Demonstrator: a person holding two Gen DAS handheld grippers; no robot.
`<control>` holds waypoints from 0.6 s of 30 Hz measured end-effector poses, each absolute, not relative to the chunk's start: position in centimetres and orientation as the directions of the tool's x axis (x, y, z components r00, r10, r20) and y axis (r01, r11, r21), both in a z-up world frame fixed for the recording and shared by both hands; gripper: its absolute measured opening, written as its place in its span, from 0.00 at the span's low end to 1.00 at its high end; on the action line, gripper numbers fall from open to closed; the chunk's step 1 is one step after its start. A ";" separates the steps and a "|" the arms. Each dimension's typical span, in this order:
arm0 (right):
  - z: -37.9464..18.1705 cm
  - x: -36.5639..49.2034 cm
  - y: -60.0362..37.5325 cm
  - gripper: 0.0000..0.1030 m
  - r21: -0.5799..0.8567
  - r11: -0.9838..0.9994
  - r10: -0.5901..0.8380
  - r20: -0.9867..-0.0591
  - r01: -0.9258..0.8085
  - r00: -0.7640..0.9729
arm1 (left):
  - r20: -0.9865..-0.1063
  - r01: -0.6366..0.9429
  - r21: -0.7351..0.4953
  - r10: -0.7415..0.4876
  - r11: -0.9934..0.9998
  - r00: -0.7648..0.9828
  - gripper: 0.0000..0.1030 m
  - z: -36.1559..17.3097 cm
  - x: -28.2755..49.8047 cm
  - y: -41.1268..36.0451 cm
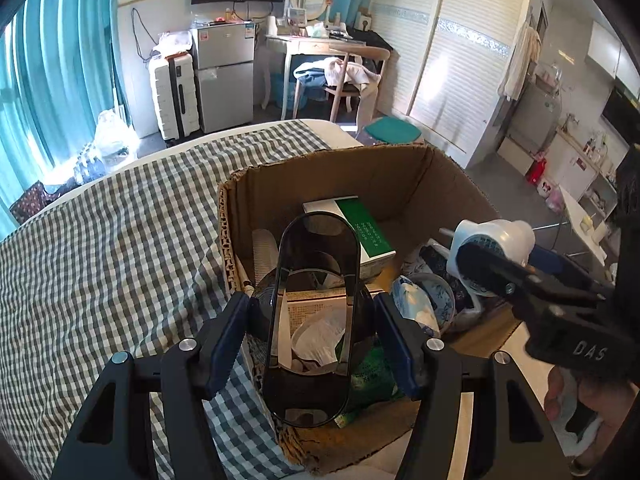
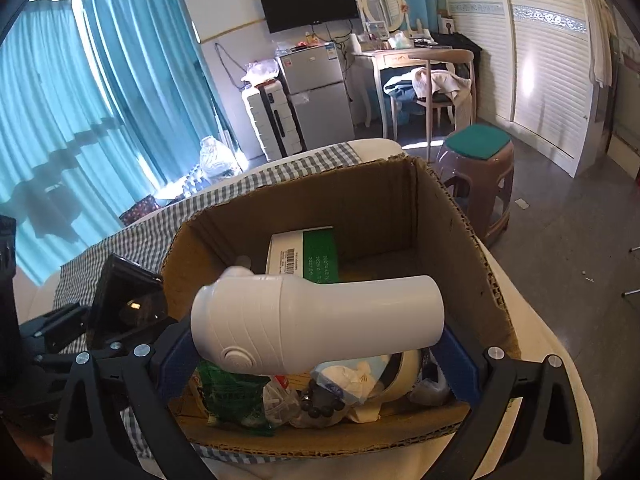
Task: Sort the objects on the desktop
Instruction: 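Open both tools to drop the black cup and white bottle into the box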
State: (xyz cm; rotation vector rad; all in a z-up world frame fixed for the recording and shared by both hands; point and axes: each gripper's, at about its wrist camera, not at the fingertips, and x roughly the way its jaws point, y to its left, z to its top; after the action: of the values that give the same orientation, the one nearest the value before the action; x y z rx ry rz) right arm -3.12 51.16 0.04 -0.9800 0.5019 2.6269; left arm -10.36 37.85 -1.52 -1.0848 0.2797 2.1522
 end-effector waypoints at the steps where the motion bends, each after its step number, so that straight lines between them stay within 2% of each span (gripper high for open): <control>1: 0.1 -3.0 51.1 1.00 0.210 -0.895 0.162 -0.668 -0.393 -0.726 | -0.772 -0.673 -0.114 0.492 -0.731 -0.404 0.63 -1.6 -10.3 37.9; 5: 0.7 -2.8 50.7 1.00 0.160 -0.893 0.217 -0.668 -0.422 -0.712 | -0.779 -0.664 -0.098 0.473 -0.742 -0.413 0.64 -1.8 -10.6 37.8; 7: 1.0 -2.4 50.6 1.00 0.174 -0.891 0.215 -0.652 -0.419 -0.727 | -0.780 -0.648 -0.112 0.471 -0.753 -0.412 0.72 -1.8 -10.9 37.7; 9: 1.4 -2.0 50.8 1.00 0.194 -0.888 0.208 -0.639 -0.416 -0.741 | -0.780 -0.637 -0.117 0.468 -0.762 -0.416 0.83 -1.7 -11.0 37.7; 18: 3.8 -0.2 49.9 1.00 0.248 -0.883 0.193 -0.582 -0.398 -0.790 | -0.765 -0.596 -0.082 0.434 -0.799 -0.477 0.97 0.5 -9.3 35.9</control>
State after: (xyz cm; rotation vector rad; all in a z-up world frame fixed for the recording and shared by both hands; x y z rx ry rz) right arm -0.23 49.87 3.84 -0.8062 0.5200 2.6541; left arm -9.29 35.94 0.46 -1.0959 0.2602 2.2640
